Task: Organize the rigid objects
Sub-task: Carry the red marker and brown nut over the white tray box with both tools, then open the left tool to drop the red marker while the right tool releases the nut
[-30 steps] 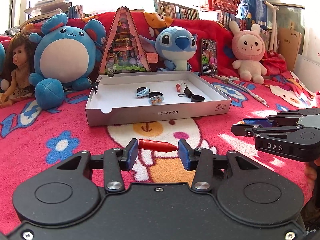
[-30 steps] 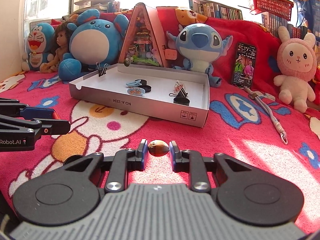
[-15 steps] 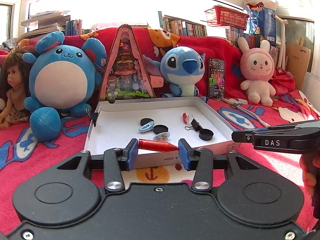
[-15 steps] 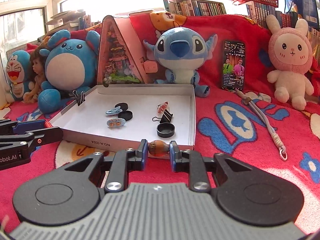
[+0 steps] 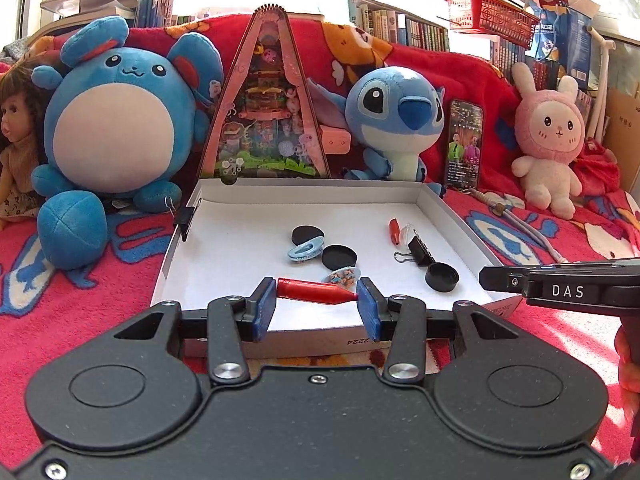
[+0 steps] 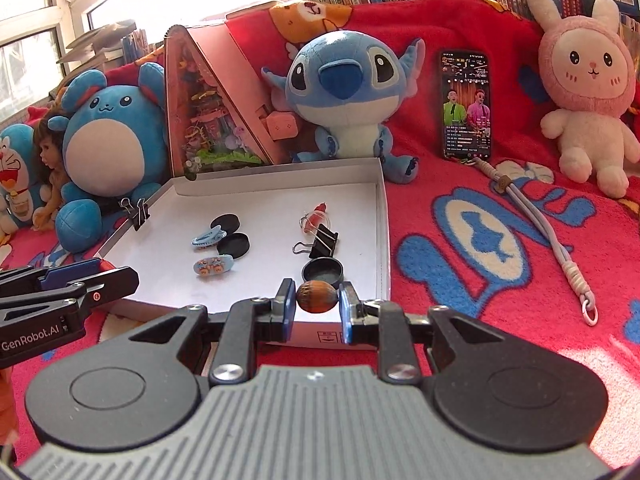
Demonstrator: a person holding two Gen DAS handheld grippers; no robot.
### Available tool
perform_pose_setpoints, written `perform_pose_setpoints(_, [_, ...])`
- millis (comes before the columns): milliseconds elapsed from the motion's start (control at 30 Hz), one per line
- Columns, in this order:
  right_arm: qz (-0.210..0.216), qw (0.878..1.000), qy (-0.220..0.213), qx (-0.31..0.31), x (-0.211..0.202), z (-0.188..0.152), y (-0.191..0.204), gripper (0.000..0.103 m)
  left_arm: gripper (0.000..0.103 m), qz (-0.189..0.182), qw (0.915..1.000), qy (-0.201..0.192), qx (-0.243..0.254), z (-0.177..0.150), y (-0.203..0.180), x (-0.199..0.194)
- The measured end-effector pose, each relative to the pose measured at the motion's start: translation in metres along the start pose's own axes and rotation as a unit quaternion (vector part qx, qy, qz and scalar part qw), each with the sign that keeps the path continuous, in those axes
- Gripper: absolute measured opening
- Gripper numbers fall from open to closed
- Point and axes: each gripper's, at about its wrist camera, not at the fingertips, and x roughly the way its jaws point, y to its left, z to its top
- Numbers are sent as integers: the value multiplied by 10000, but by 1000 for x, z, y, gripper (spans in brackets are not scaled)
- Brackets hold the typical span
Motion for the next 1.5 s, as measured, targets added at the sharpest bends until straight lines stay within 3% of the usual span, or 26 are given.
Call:
perform_pose_setpoints(233, [-2,9989,462,126,25,14,-3,28,42,-177,9979,506,-376,5,3,33])
perform_pose_setpoints(400, [-71,9975,678,173,40,15,-2,28,42,-151,9975,615,-303,3,-5,46])
perform_pose_setpoints(1133, [-244,9983,514,141,59,13,-3,28,43,259,9984,475,-175,3,-10,78])
perform_pose_setpoints(1500, [-249,9986,458,31,59,11,-1,31,47,244,9985,470,-161,2,-11,77])
